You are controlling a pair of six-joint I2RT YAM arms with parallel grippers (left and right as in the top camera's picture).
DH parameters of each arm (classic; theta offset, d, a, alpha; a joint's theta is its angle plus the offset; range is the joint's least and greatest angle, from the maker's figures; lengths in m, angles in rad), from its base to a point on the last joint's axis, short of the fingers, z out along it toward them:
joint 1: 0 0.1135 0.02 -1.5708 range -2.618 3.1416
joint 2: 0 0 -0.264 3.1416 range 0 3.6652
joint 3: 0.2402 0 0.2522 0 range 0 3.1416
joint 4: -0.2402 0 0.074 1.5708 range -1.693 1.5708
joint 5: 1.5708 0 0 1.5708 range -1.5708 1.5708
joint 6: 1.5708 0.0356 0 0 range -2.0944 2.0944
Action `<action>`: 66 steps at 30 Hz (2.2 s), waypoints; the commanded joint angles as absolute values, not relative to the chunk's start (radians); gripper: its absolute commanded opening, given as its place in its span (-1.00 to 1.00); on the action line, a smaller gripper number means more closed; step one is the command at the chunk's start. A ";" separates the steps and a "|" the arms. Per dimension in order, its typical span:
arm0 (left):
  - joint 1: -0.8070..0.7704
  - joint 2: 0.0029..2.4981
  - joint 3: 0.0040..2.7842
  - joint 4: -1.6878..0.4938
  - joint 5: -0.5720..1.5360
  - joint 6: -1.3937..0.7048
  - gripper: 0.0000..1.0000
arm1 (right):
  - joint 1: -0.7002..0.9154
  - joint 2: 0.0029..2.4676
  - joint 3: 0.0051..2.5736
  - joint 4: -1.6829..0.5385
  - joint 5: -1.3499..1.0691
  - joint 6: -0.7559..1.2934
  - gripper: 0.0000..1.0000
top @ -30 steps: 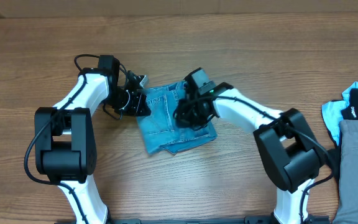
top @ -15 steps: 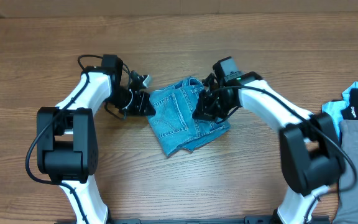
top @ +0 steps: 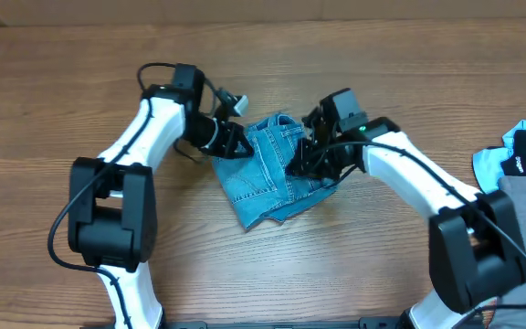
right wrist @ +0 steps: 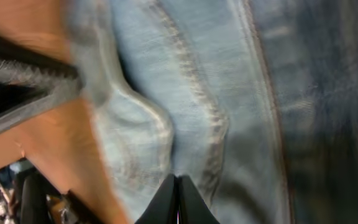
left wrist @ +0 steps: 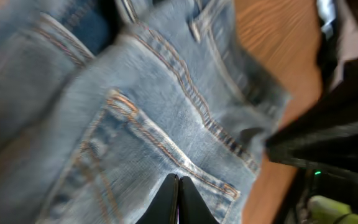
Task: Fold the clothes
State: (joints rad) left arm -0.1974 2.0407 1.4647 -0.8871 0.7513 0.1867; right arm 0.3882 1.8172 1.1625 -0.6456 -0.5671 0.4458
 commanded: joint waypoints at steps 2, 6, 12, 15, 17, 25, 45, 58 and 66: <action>-0.217 2.048 1.428 -0.886 0.632 0.201 -0.87 | 0.398 1.874 1.049 -0.566 -0.550 0.632 -0.92; -0.202 2.048 1.428 -0.880 0.594 0.183 -0.73 | 0.391 1.884 0.978 -0.534 -0.487 0.765 -0.92; -0.120 2.047 1.501 -0.973 0.652 0.121 -0.59 | 0.387 1.884 0.971 -0.529 -0.513 0.771 -0.92; -0.067 2.047 1.548 -1.077 0.673 0.091 -0.34 | 0.387 1.884 0.971 -0.529 -0.517 0.771 -0.92; -0.032 2.047 1.554 -1.121 0.673 0.093 -0.15 | 0.387 1.884 0.971 -0.529 -0.517 0.770 -0.91; 0.006 2.048 1.447 -1.112 0.683 0.082 0.66 | 0.387 1.884 0.971 -0.524 -0.517 0.770 -0.91; -0.159 2.048 1.041 -0.498 0.818 -0.432 0.61 | 0.387 1.884 0.971 -0.514 -0.517 0.759 -0.91; -0.228 2.047 1.042 -0.428 0.771 -0.429 -0.92 | 0.385 1.876 0.971 -0.540 -0.562 0.720 -0.92; -0.127 1.947 1.058 -0.441 0.927 -0.344 -0.91 | 0.370 1.670 1.023 -0.728 -0.504 0.571 -0.92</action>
